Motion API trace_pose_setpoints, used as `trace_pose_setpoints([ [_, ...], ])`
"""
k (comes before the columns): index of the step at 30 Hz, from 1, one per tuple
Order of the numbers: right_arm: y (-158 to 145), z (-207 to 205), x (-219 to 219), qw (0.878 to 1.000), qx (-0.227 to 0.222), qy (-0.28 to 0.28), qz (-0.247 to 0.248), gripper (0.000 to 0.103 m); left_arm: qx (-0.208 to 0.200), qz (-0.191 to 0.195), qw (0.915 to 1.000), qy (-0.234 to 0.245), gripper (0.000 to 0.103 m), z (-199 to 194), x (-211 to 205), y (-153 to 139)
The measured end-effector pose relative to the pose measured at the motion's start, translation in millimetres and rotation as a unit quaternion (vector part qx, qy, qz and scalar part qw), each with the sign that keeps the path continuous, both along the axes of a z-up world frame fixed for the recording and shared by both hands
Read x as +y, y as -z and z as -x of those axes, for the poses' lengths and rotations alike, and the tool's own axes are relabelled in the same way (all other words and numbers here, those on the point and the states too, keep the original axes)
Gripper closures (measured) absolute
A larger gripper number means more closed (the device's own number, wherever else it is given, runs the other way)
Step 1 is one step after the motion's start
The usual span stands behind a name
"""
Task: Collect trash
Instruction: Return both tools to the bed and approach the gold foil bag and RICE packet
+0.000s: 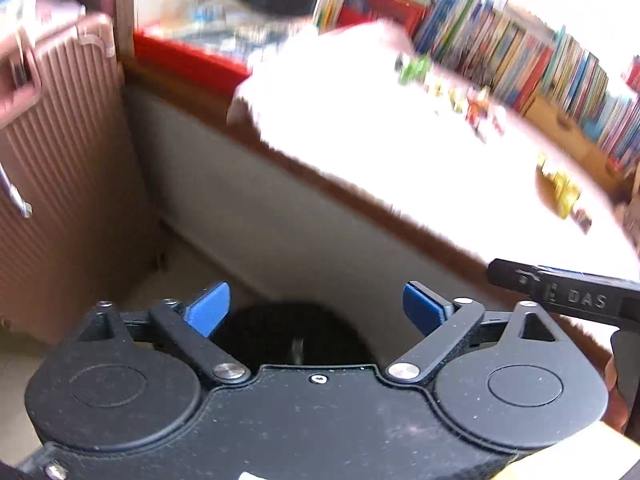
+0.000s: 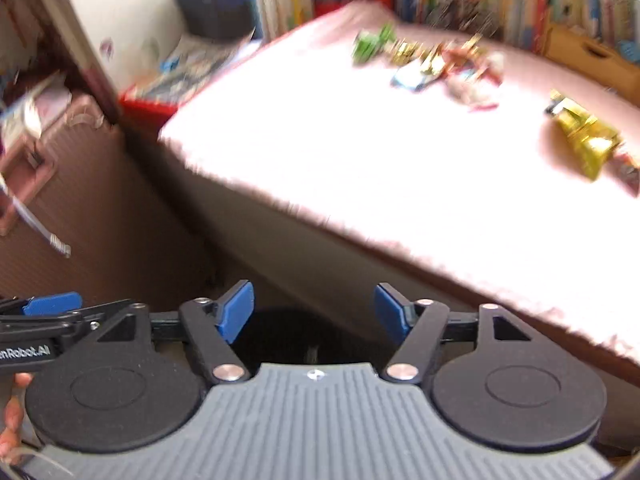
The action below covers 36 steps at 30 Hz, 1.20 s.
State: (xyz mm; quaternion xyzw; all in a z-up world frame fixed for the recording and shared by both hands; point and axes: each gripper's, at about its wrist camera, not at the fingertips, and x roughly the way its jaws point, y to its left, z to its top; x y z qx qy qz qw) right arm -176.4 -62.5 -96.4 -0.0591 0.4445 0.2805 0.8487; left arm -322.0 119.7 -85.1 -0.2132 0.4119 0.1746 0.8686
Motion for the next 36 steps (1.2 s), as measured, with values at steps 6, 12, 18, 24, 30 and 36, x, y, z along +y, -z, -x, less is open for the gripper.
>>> trace_pose_setpoints([
  [6,-56,-10,-27,0.994,-0.076,0.060,-0.042,0.016,-0.070,-0.018,0.9973,-0.017,0.004,-14,1,-54],
  [12,-98,-44,-68,0.979,-0.126,0.127,-0.093,0.011,-0.093,-0.035,0.9950,-0.008,0.003,-43,-6,-92],
  [18,-111,-82,-102,0.969,-0.160,0.155,-0.108,0.004,-0.112,-0.043,0.9927,-0.011,0.001,-84,-28,-108],
  [24,-98,-147,-133,0.971,-0.162,0.153,-0.085,0.004,-0.100,-0.037,0.9943,-0.014,0.001,-164,-61,-96],
  [30,-79,-209,-170,0.973,-0.165,0.152,-0.058,0.004,-0.074,-0.027,0.9969,0.006,0.001,-264,-104,-69],
  [36,-47,-252,-210,0.977,-0.120,0.176,-0.033,0.004,-0.028,0.000,0.9990,0.035,0.004,-348,-142,-33],
])
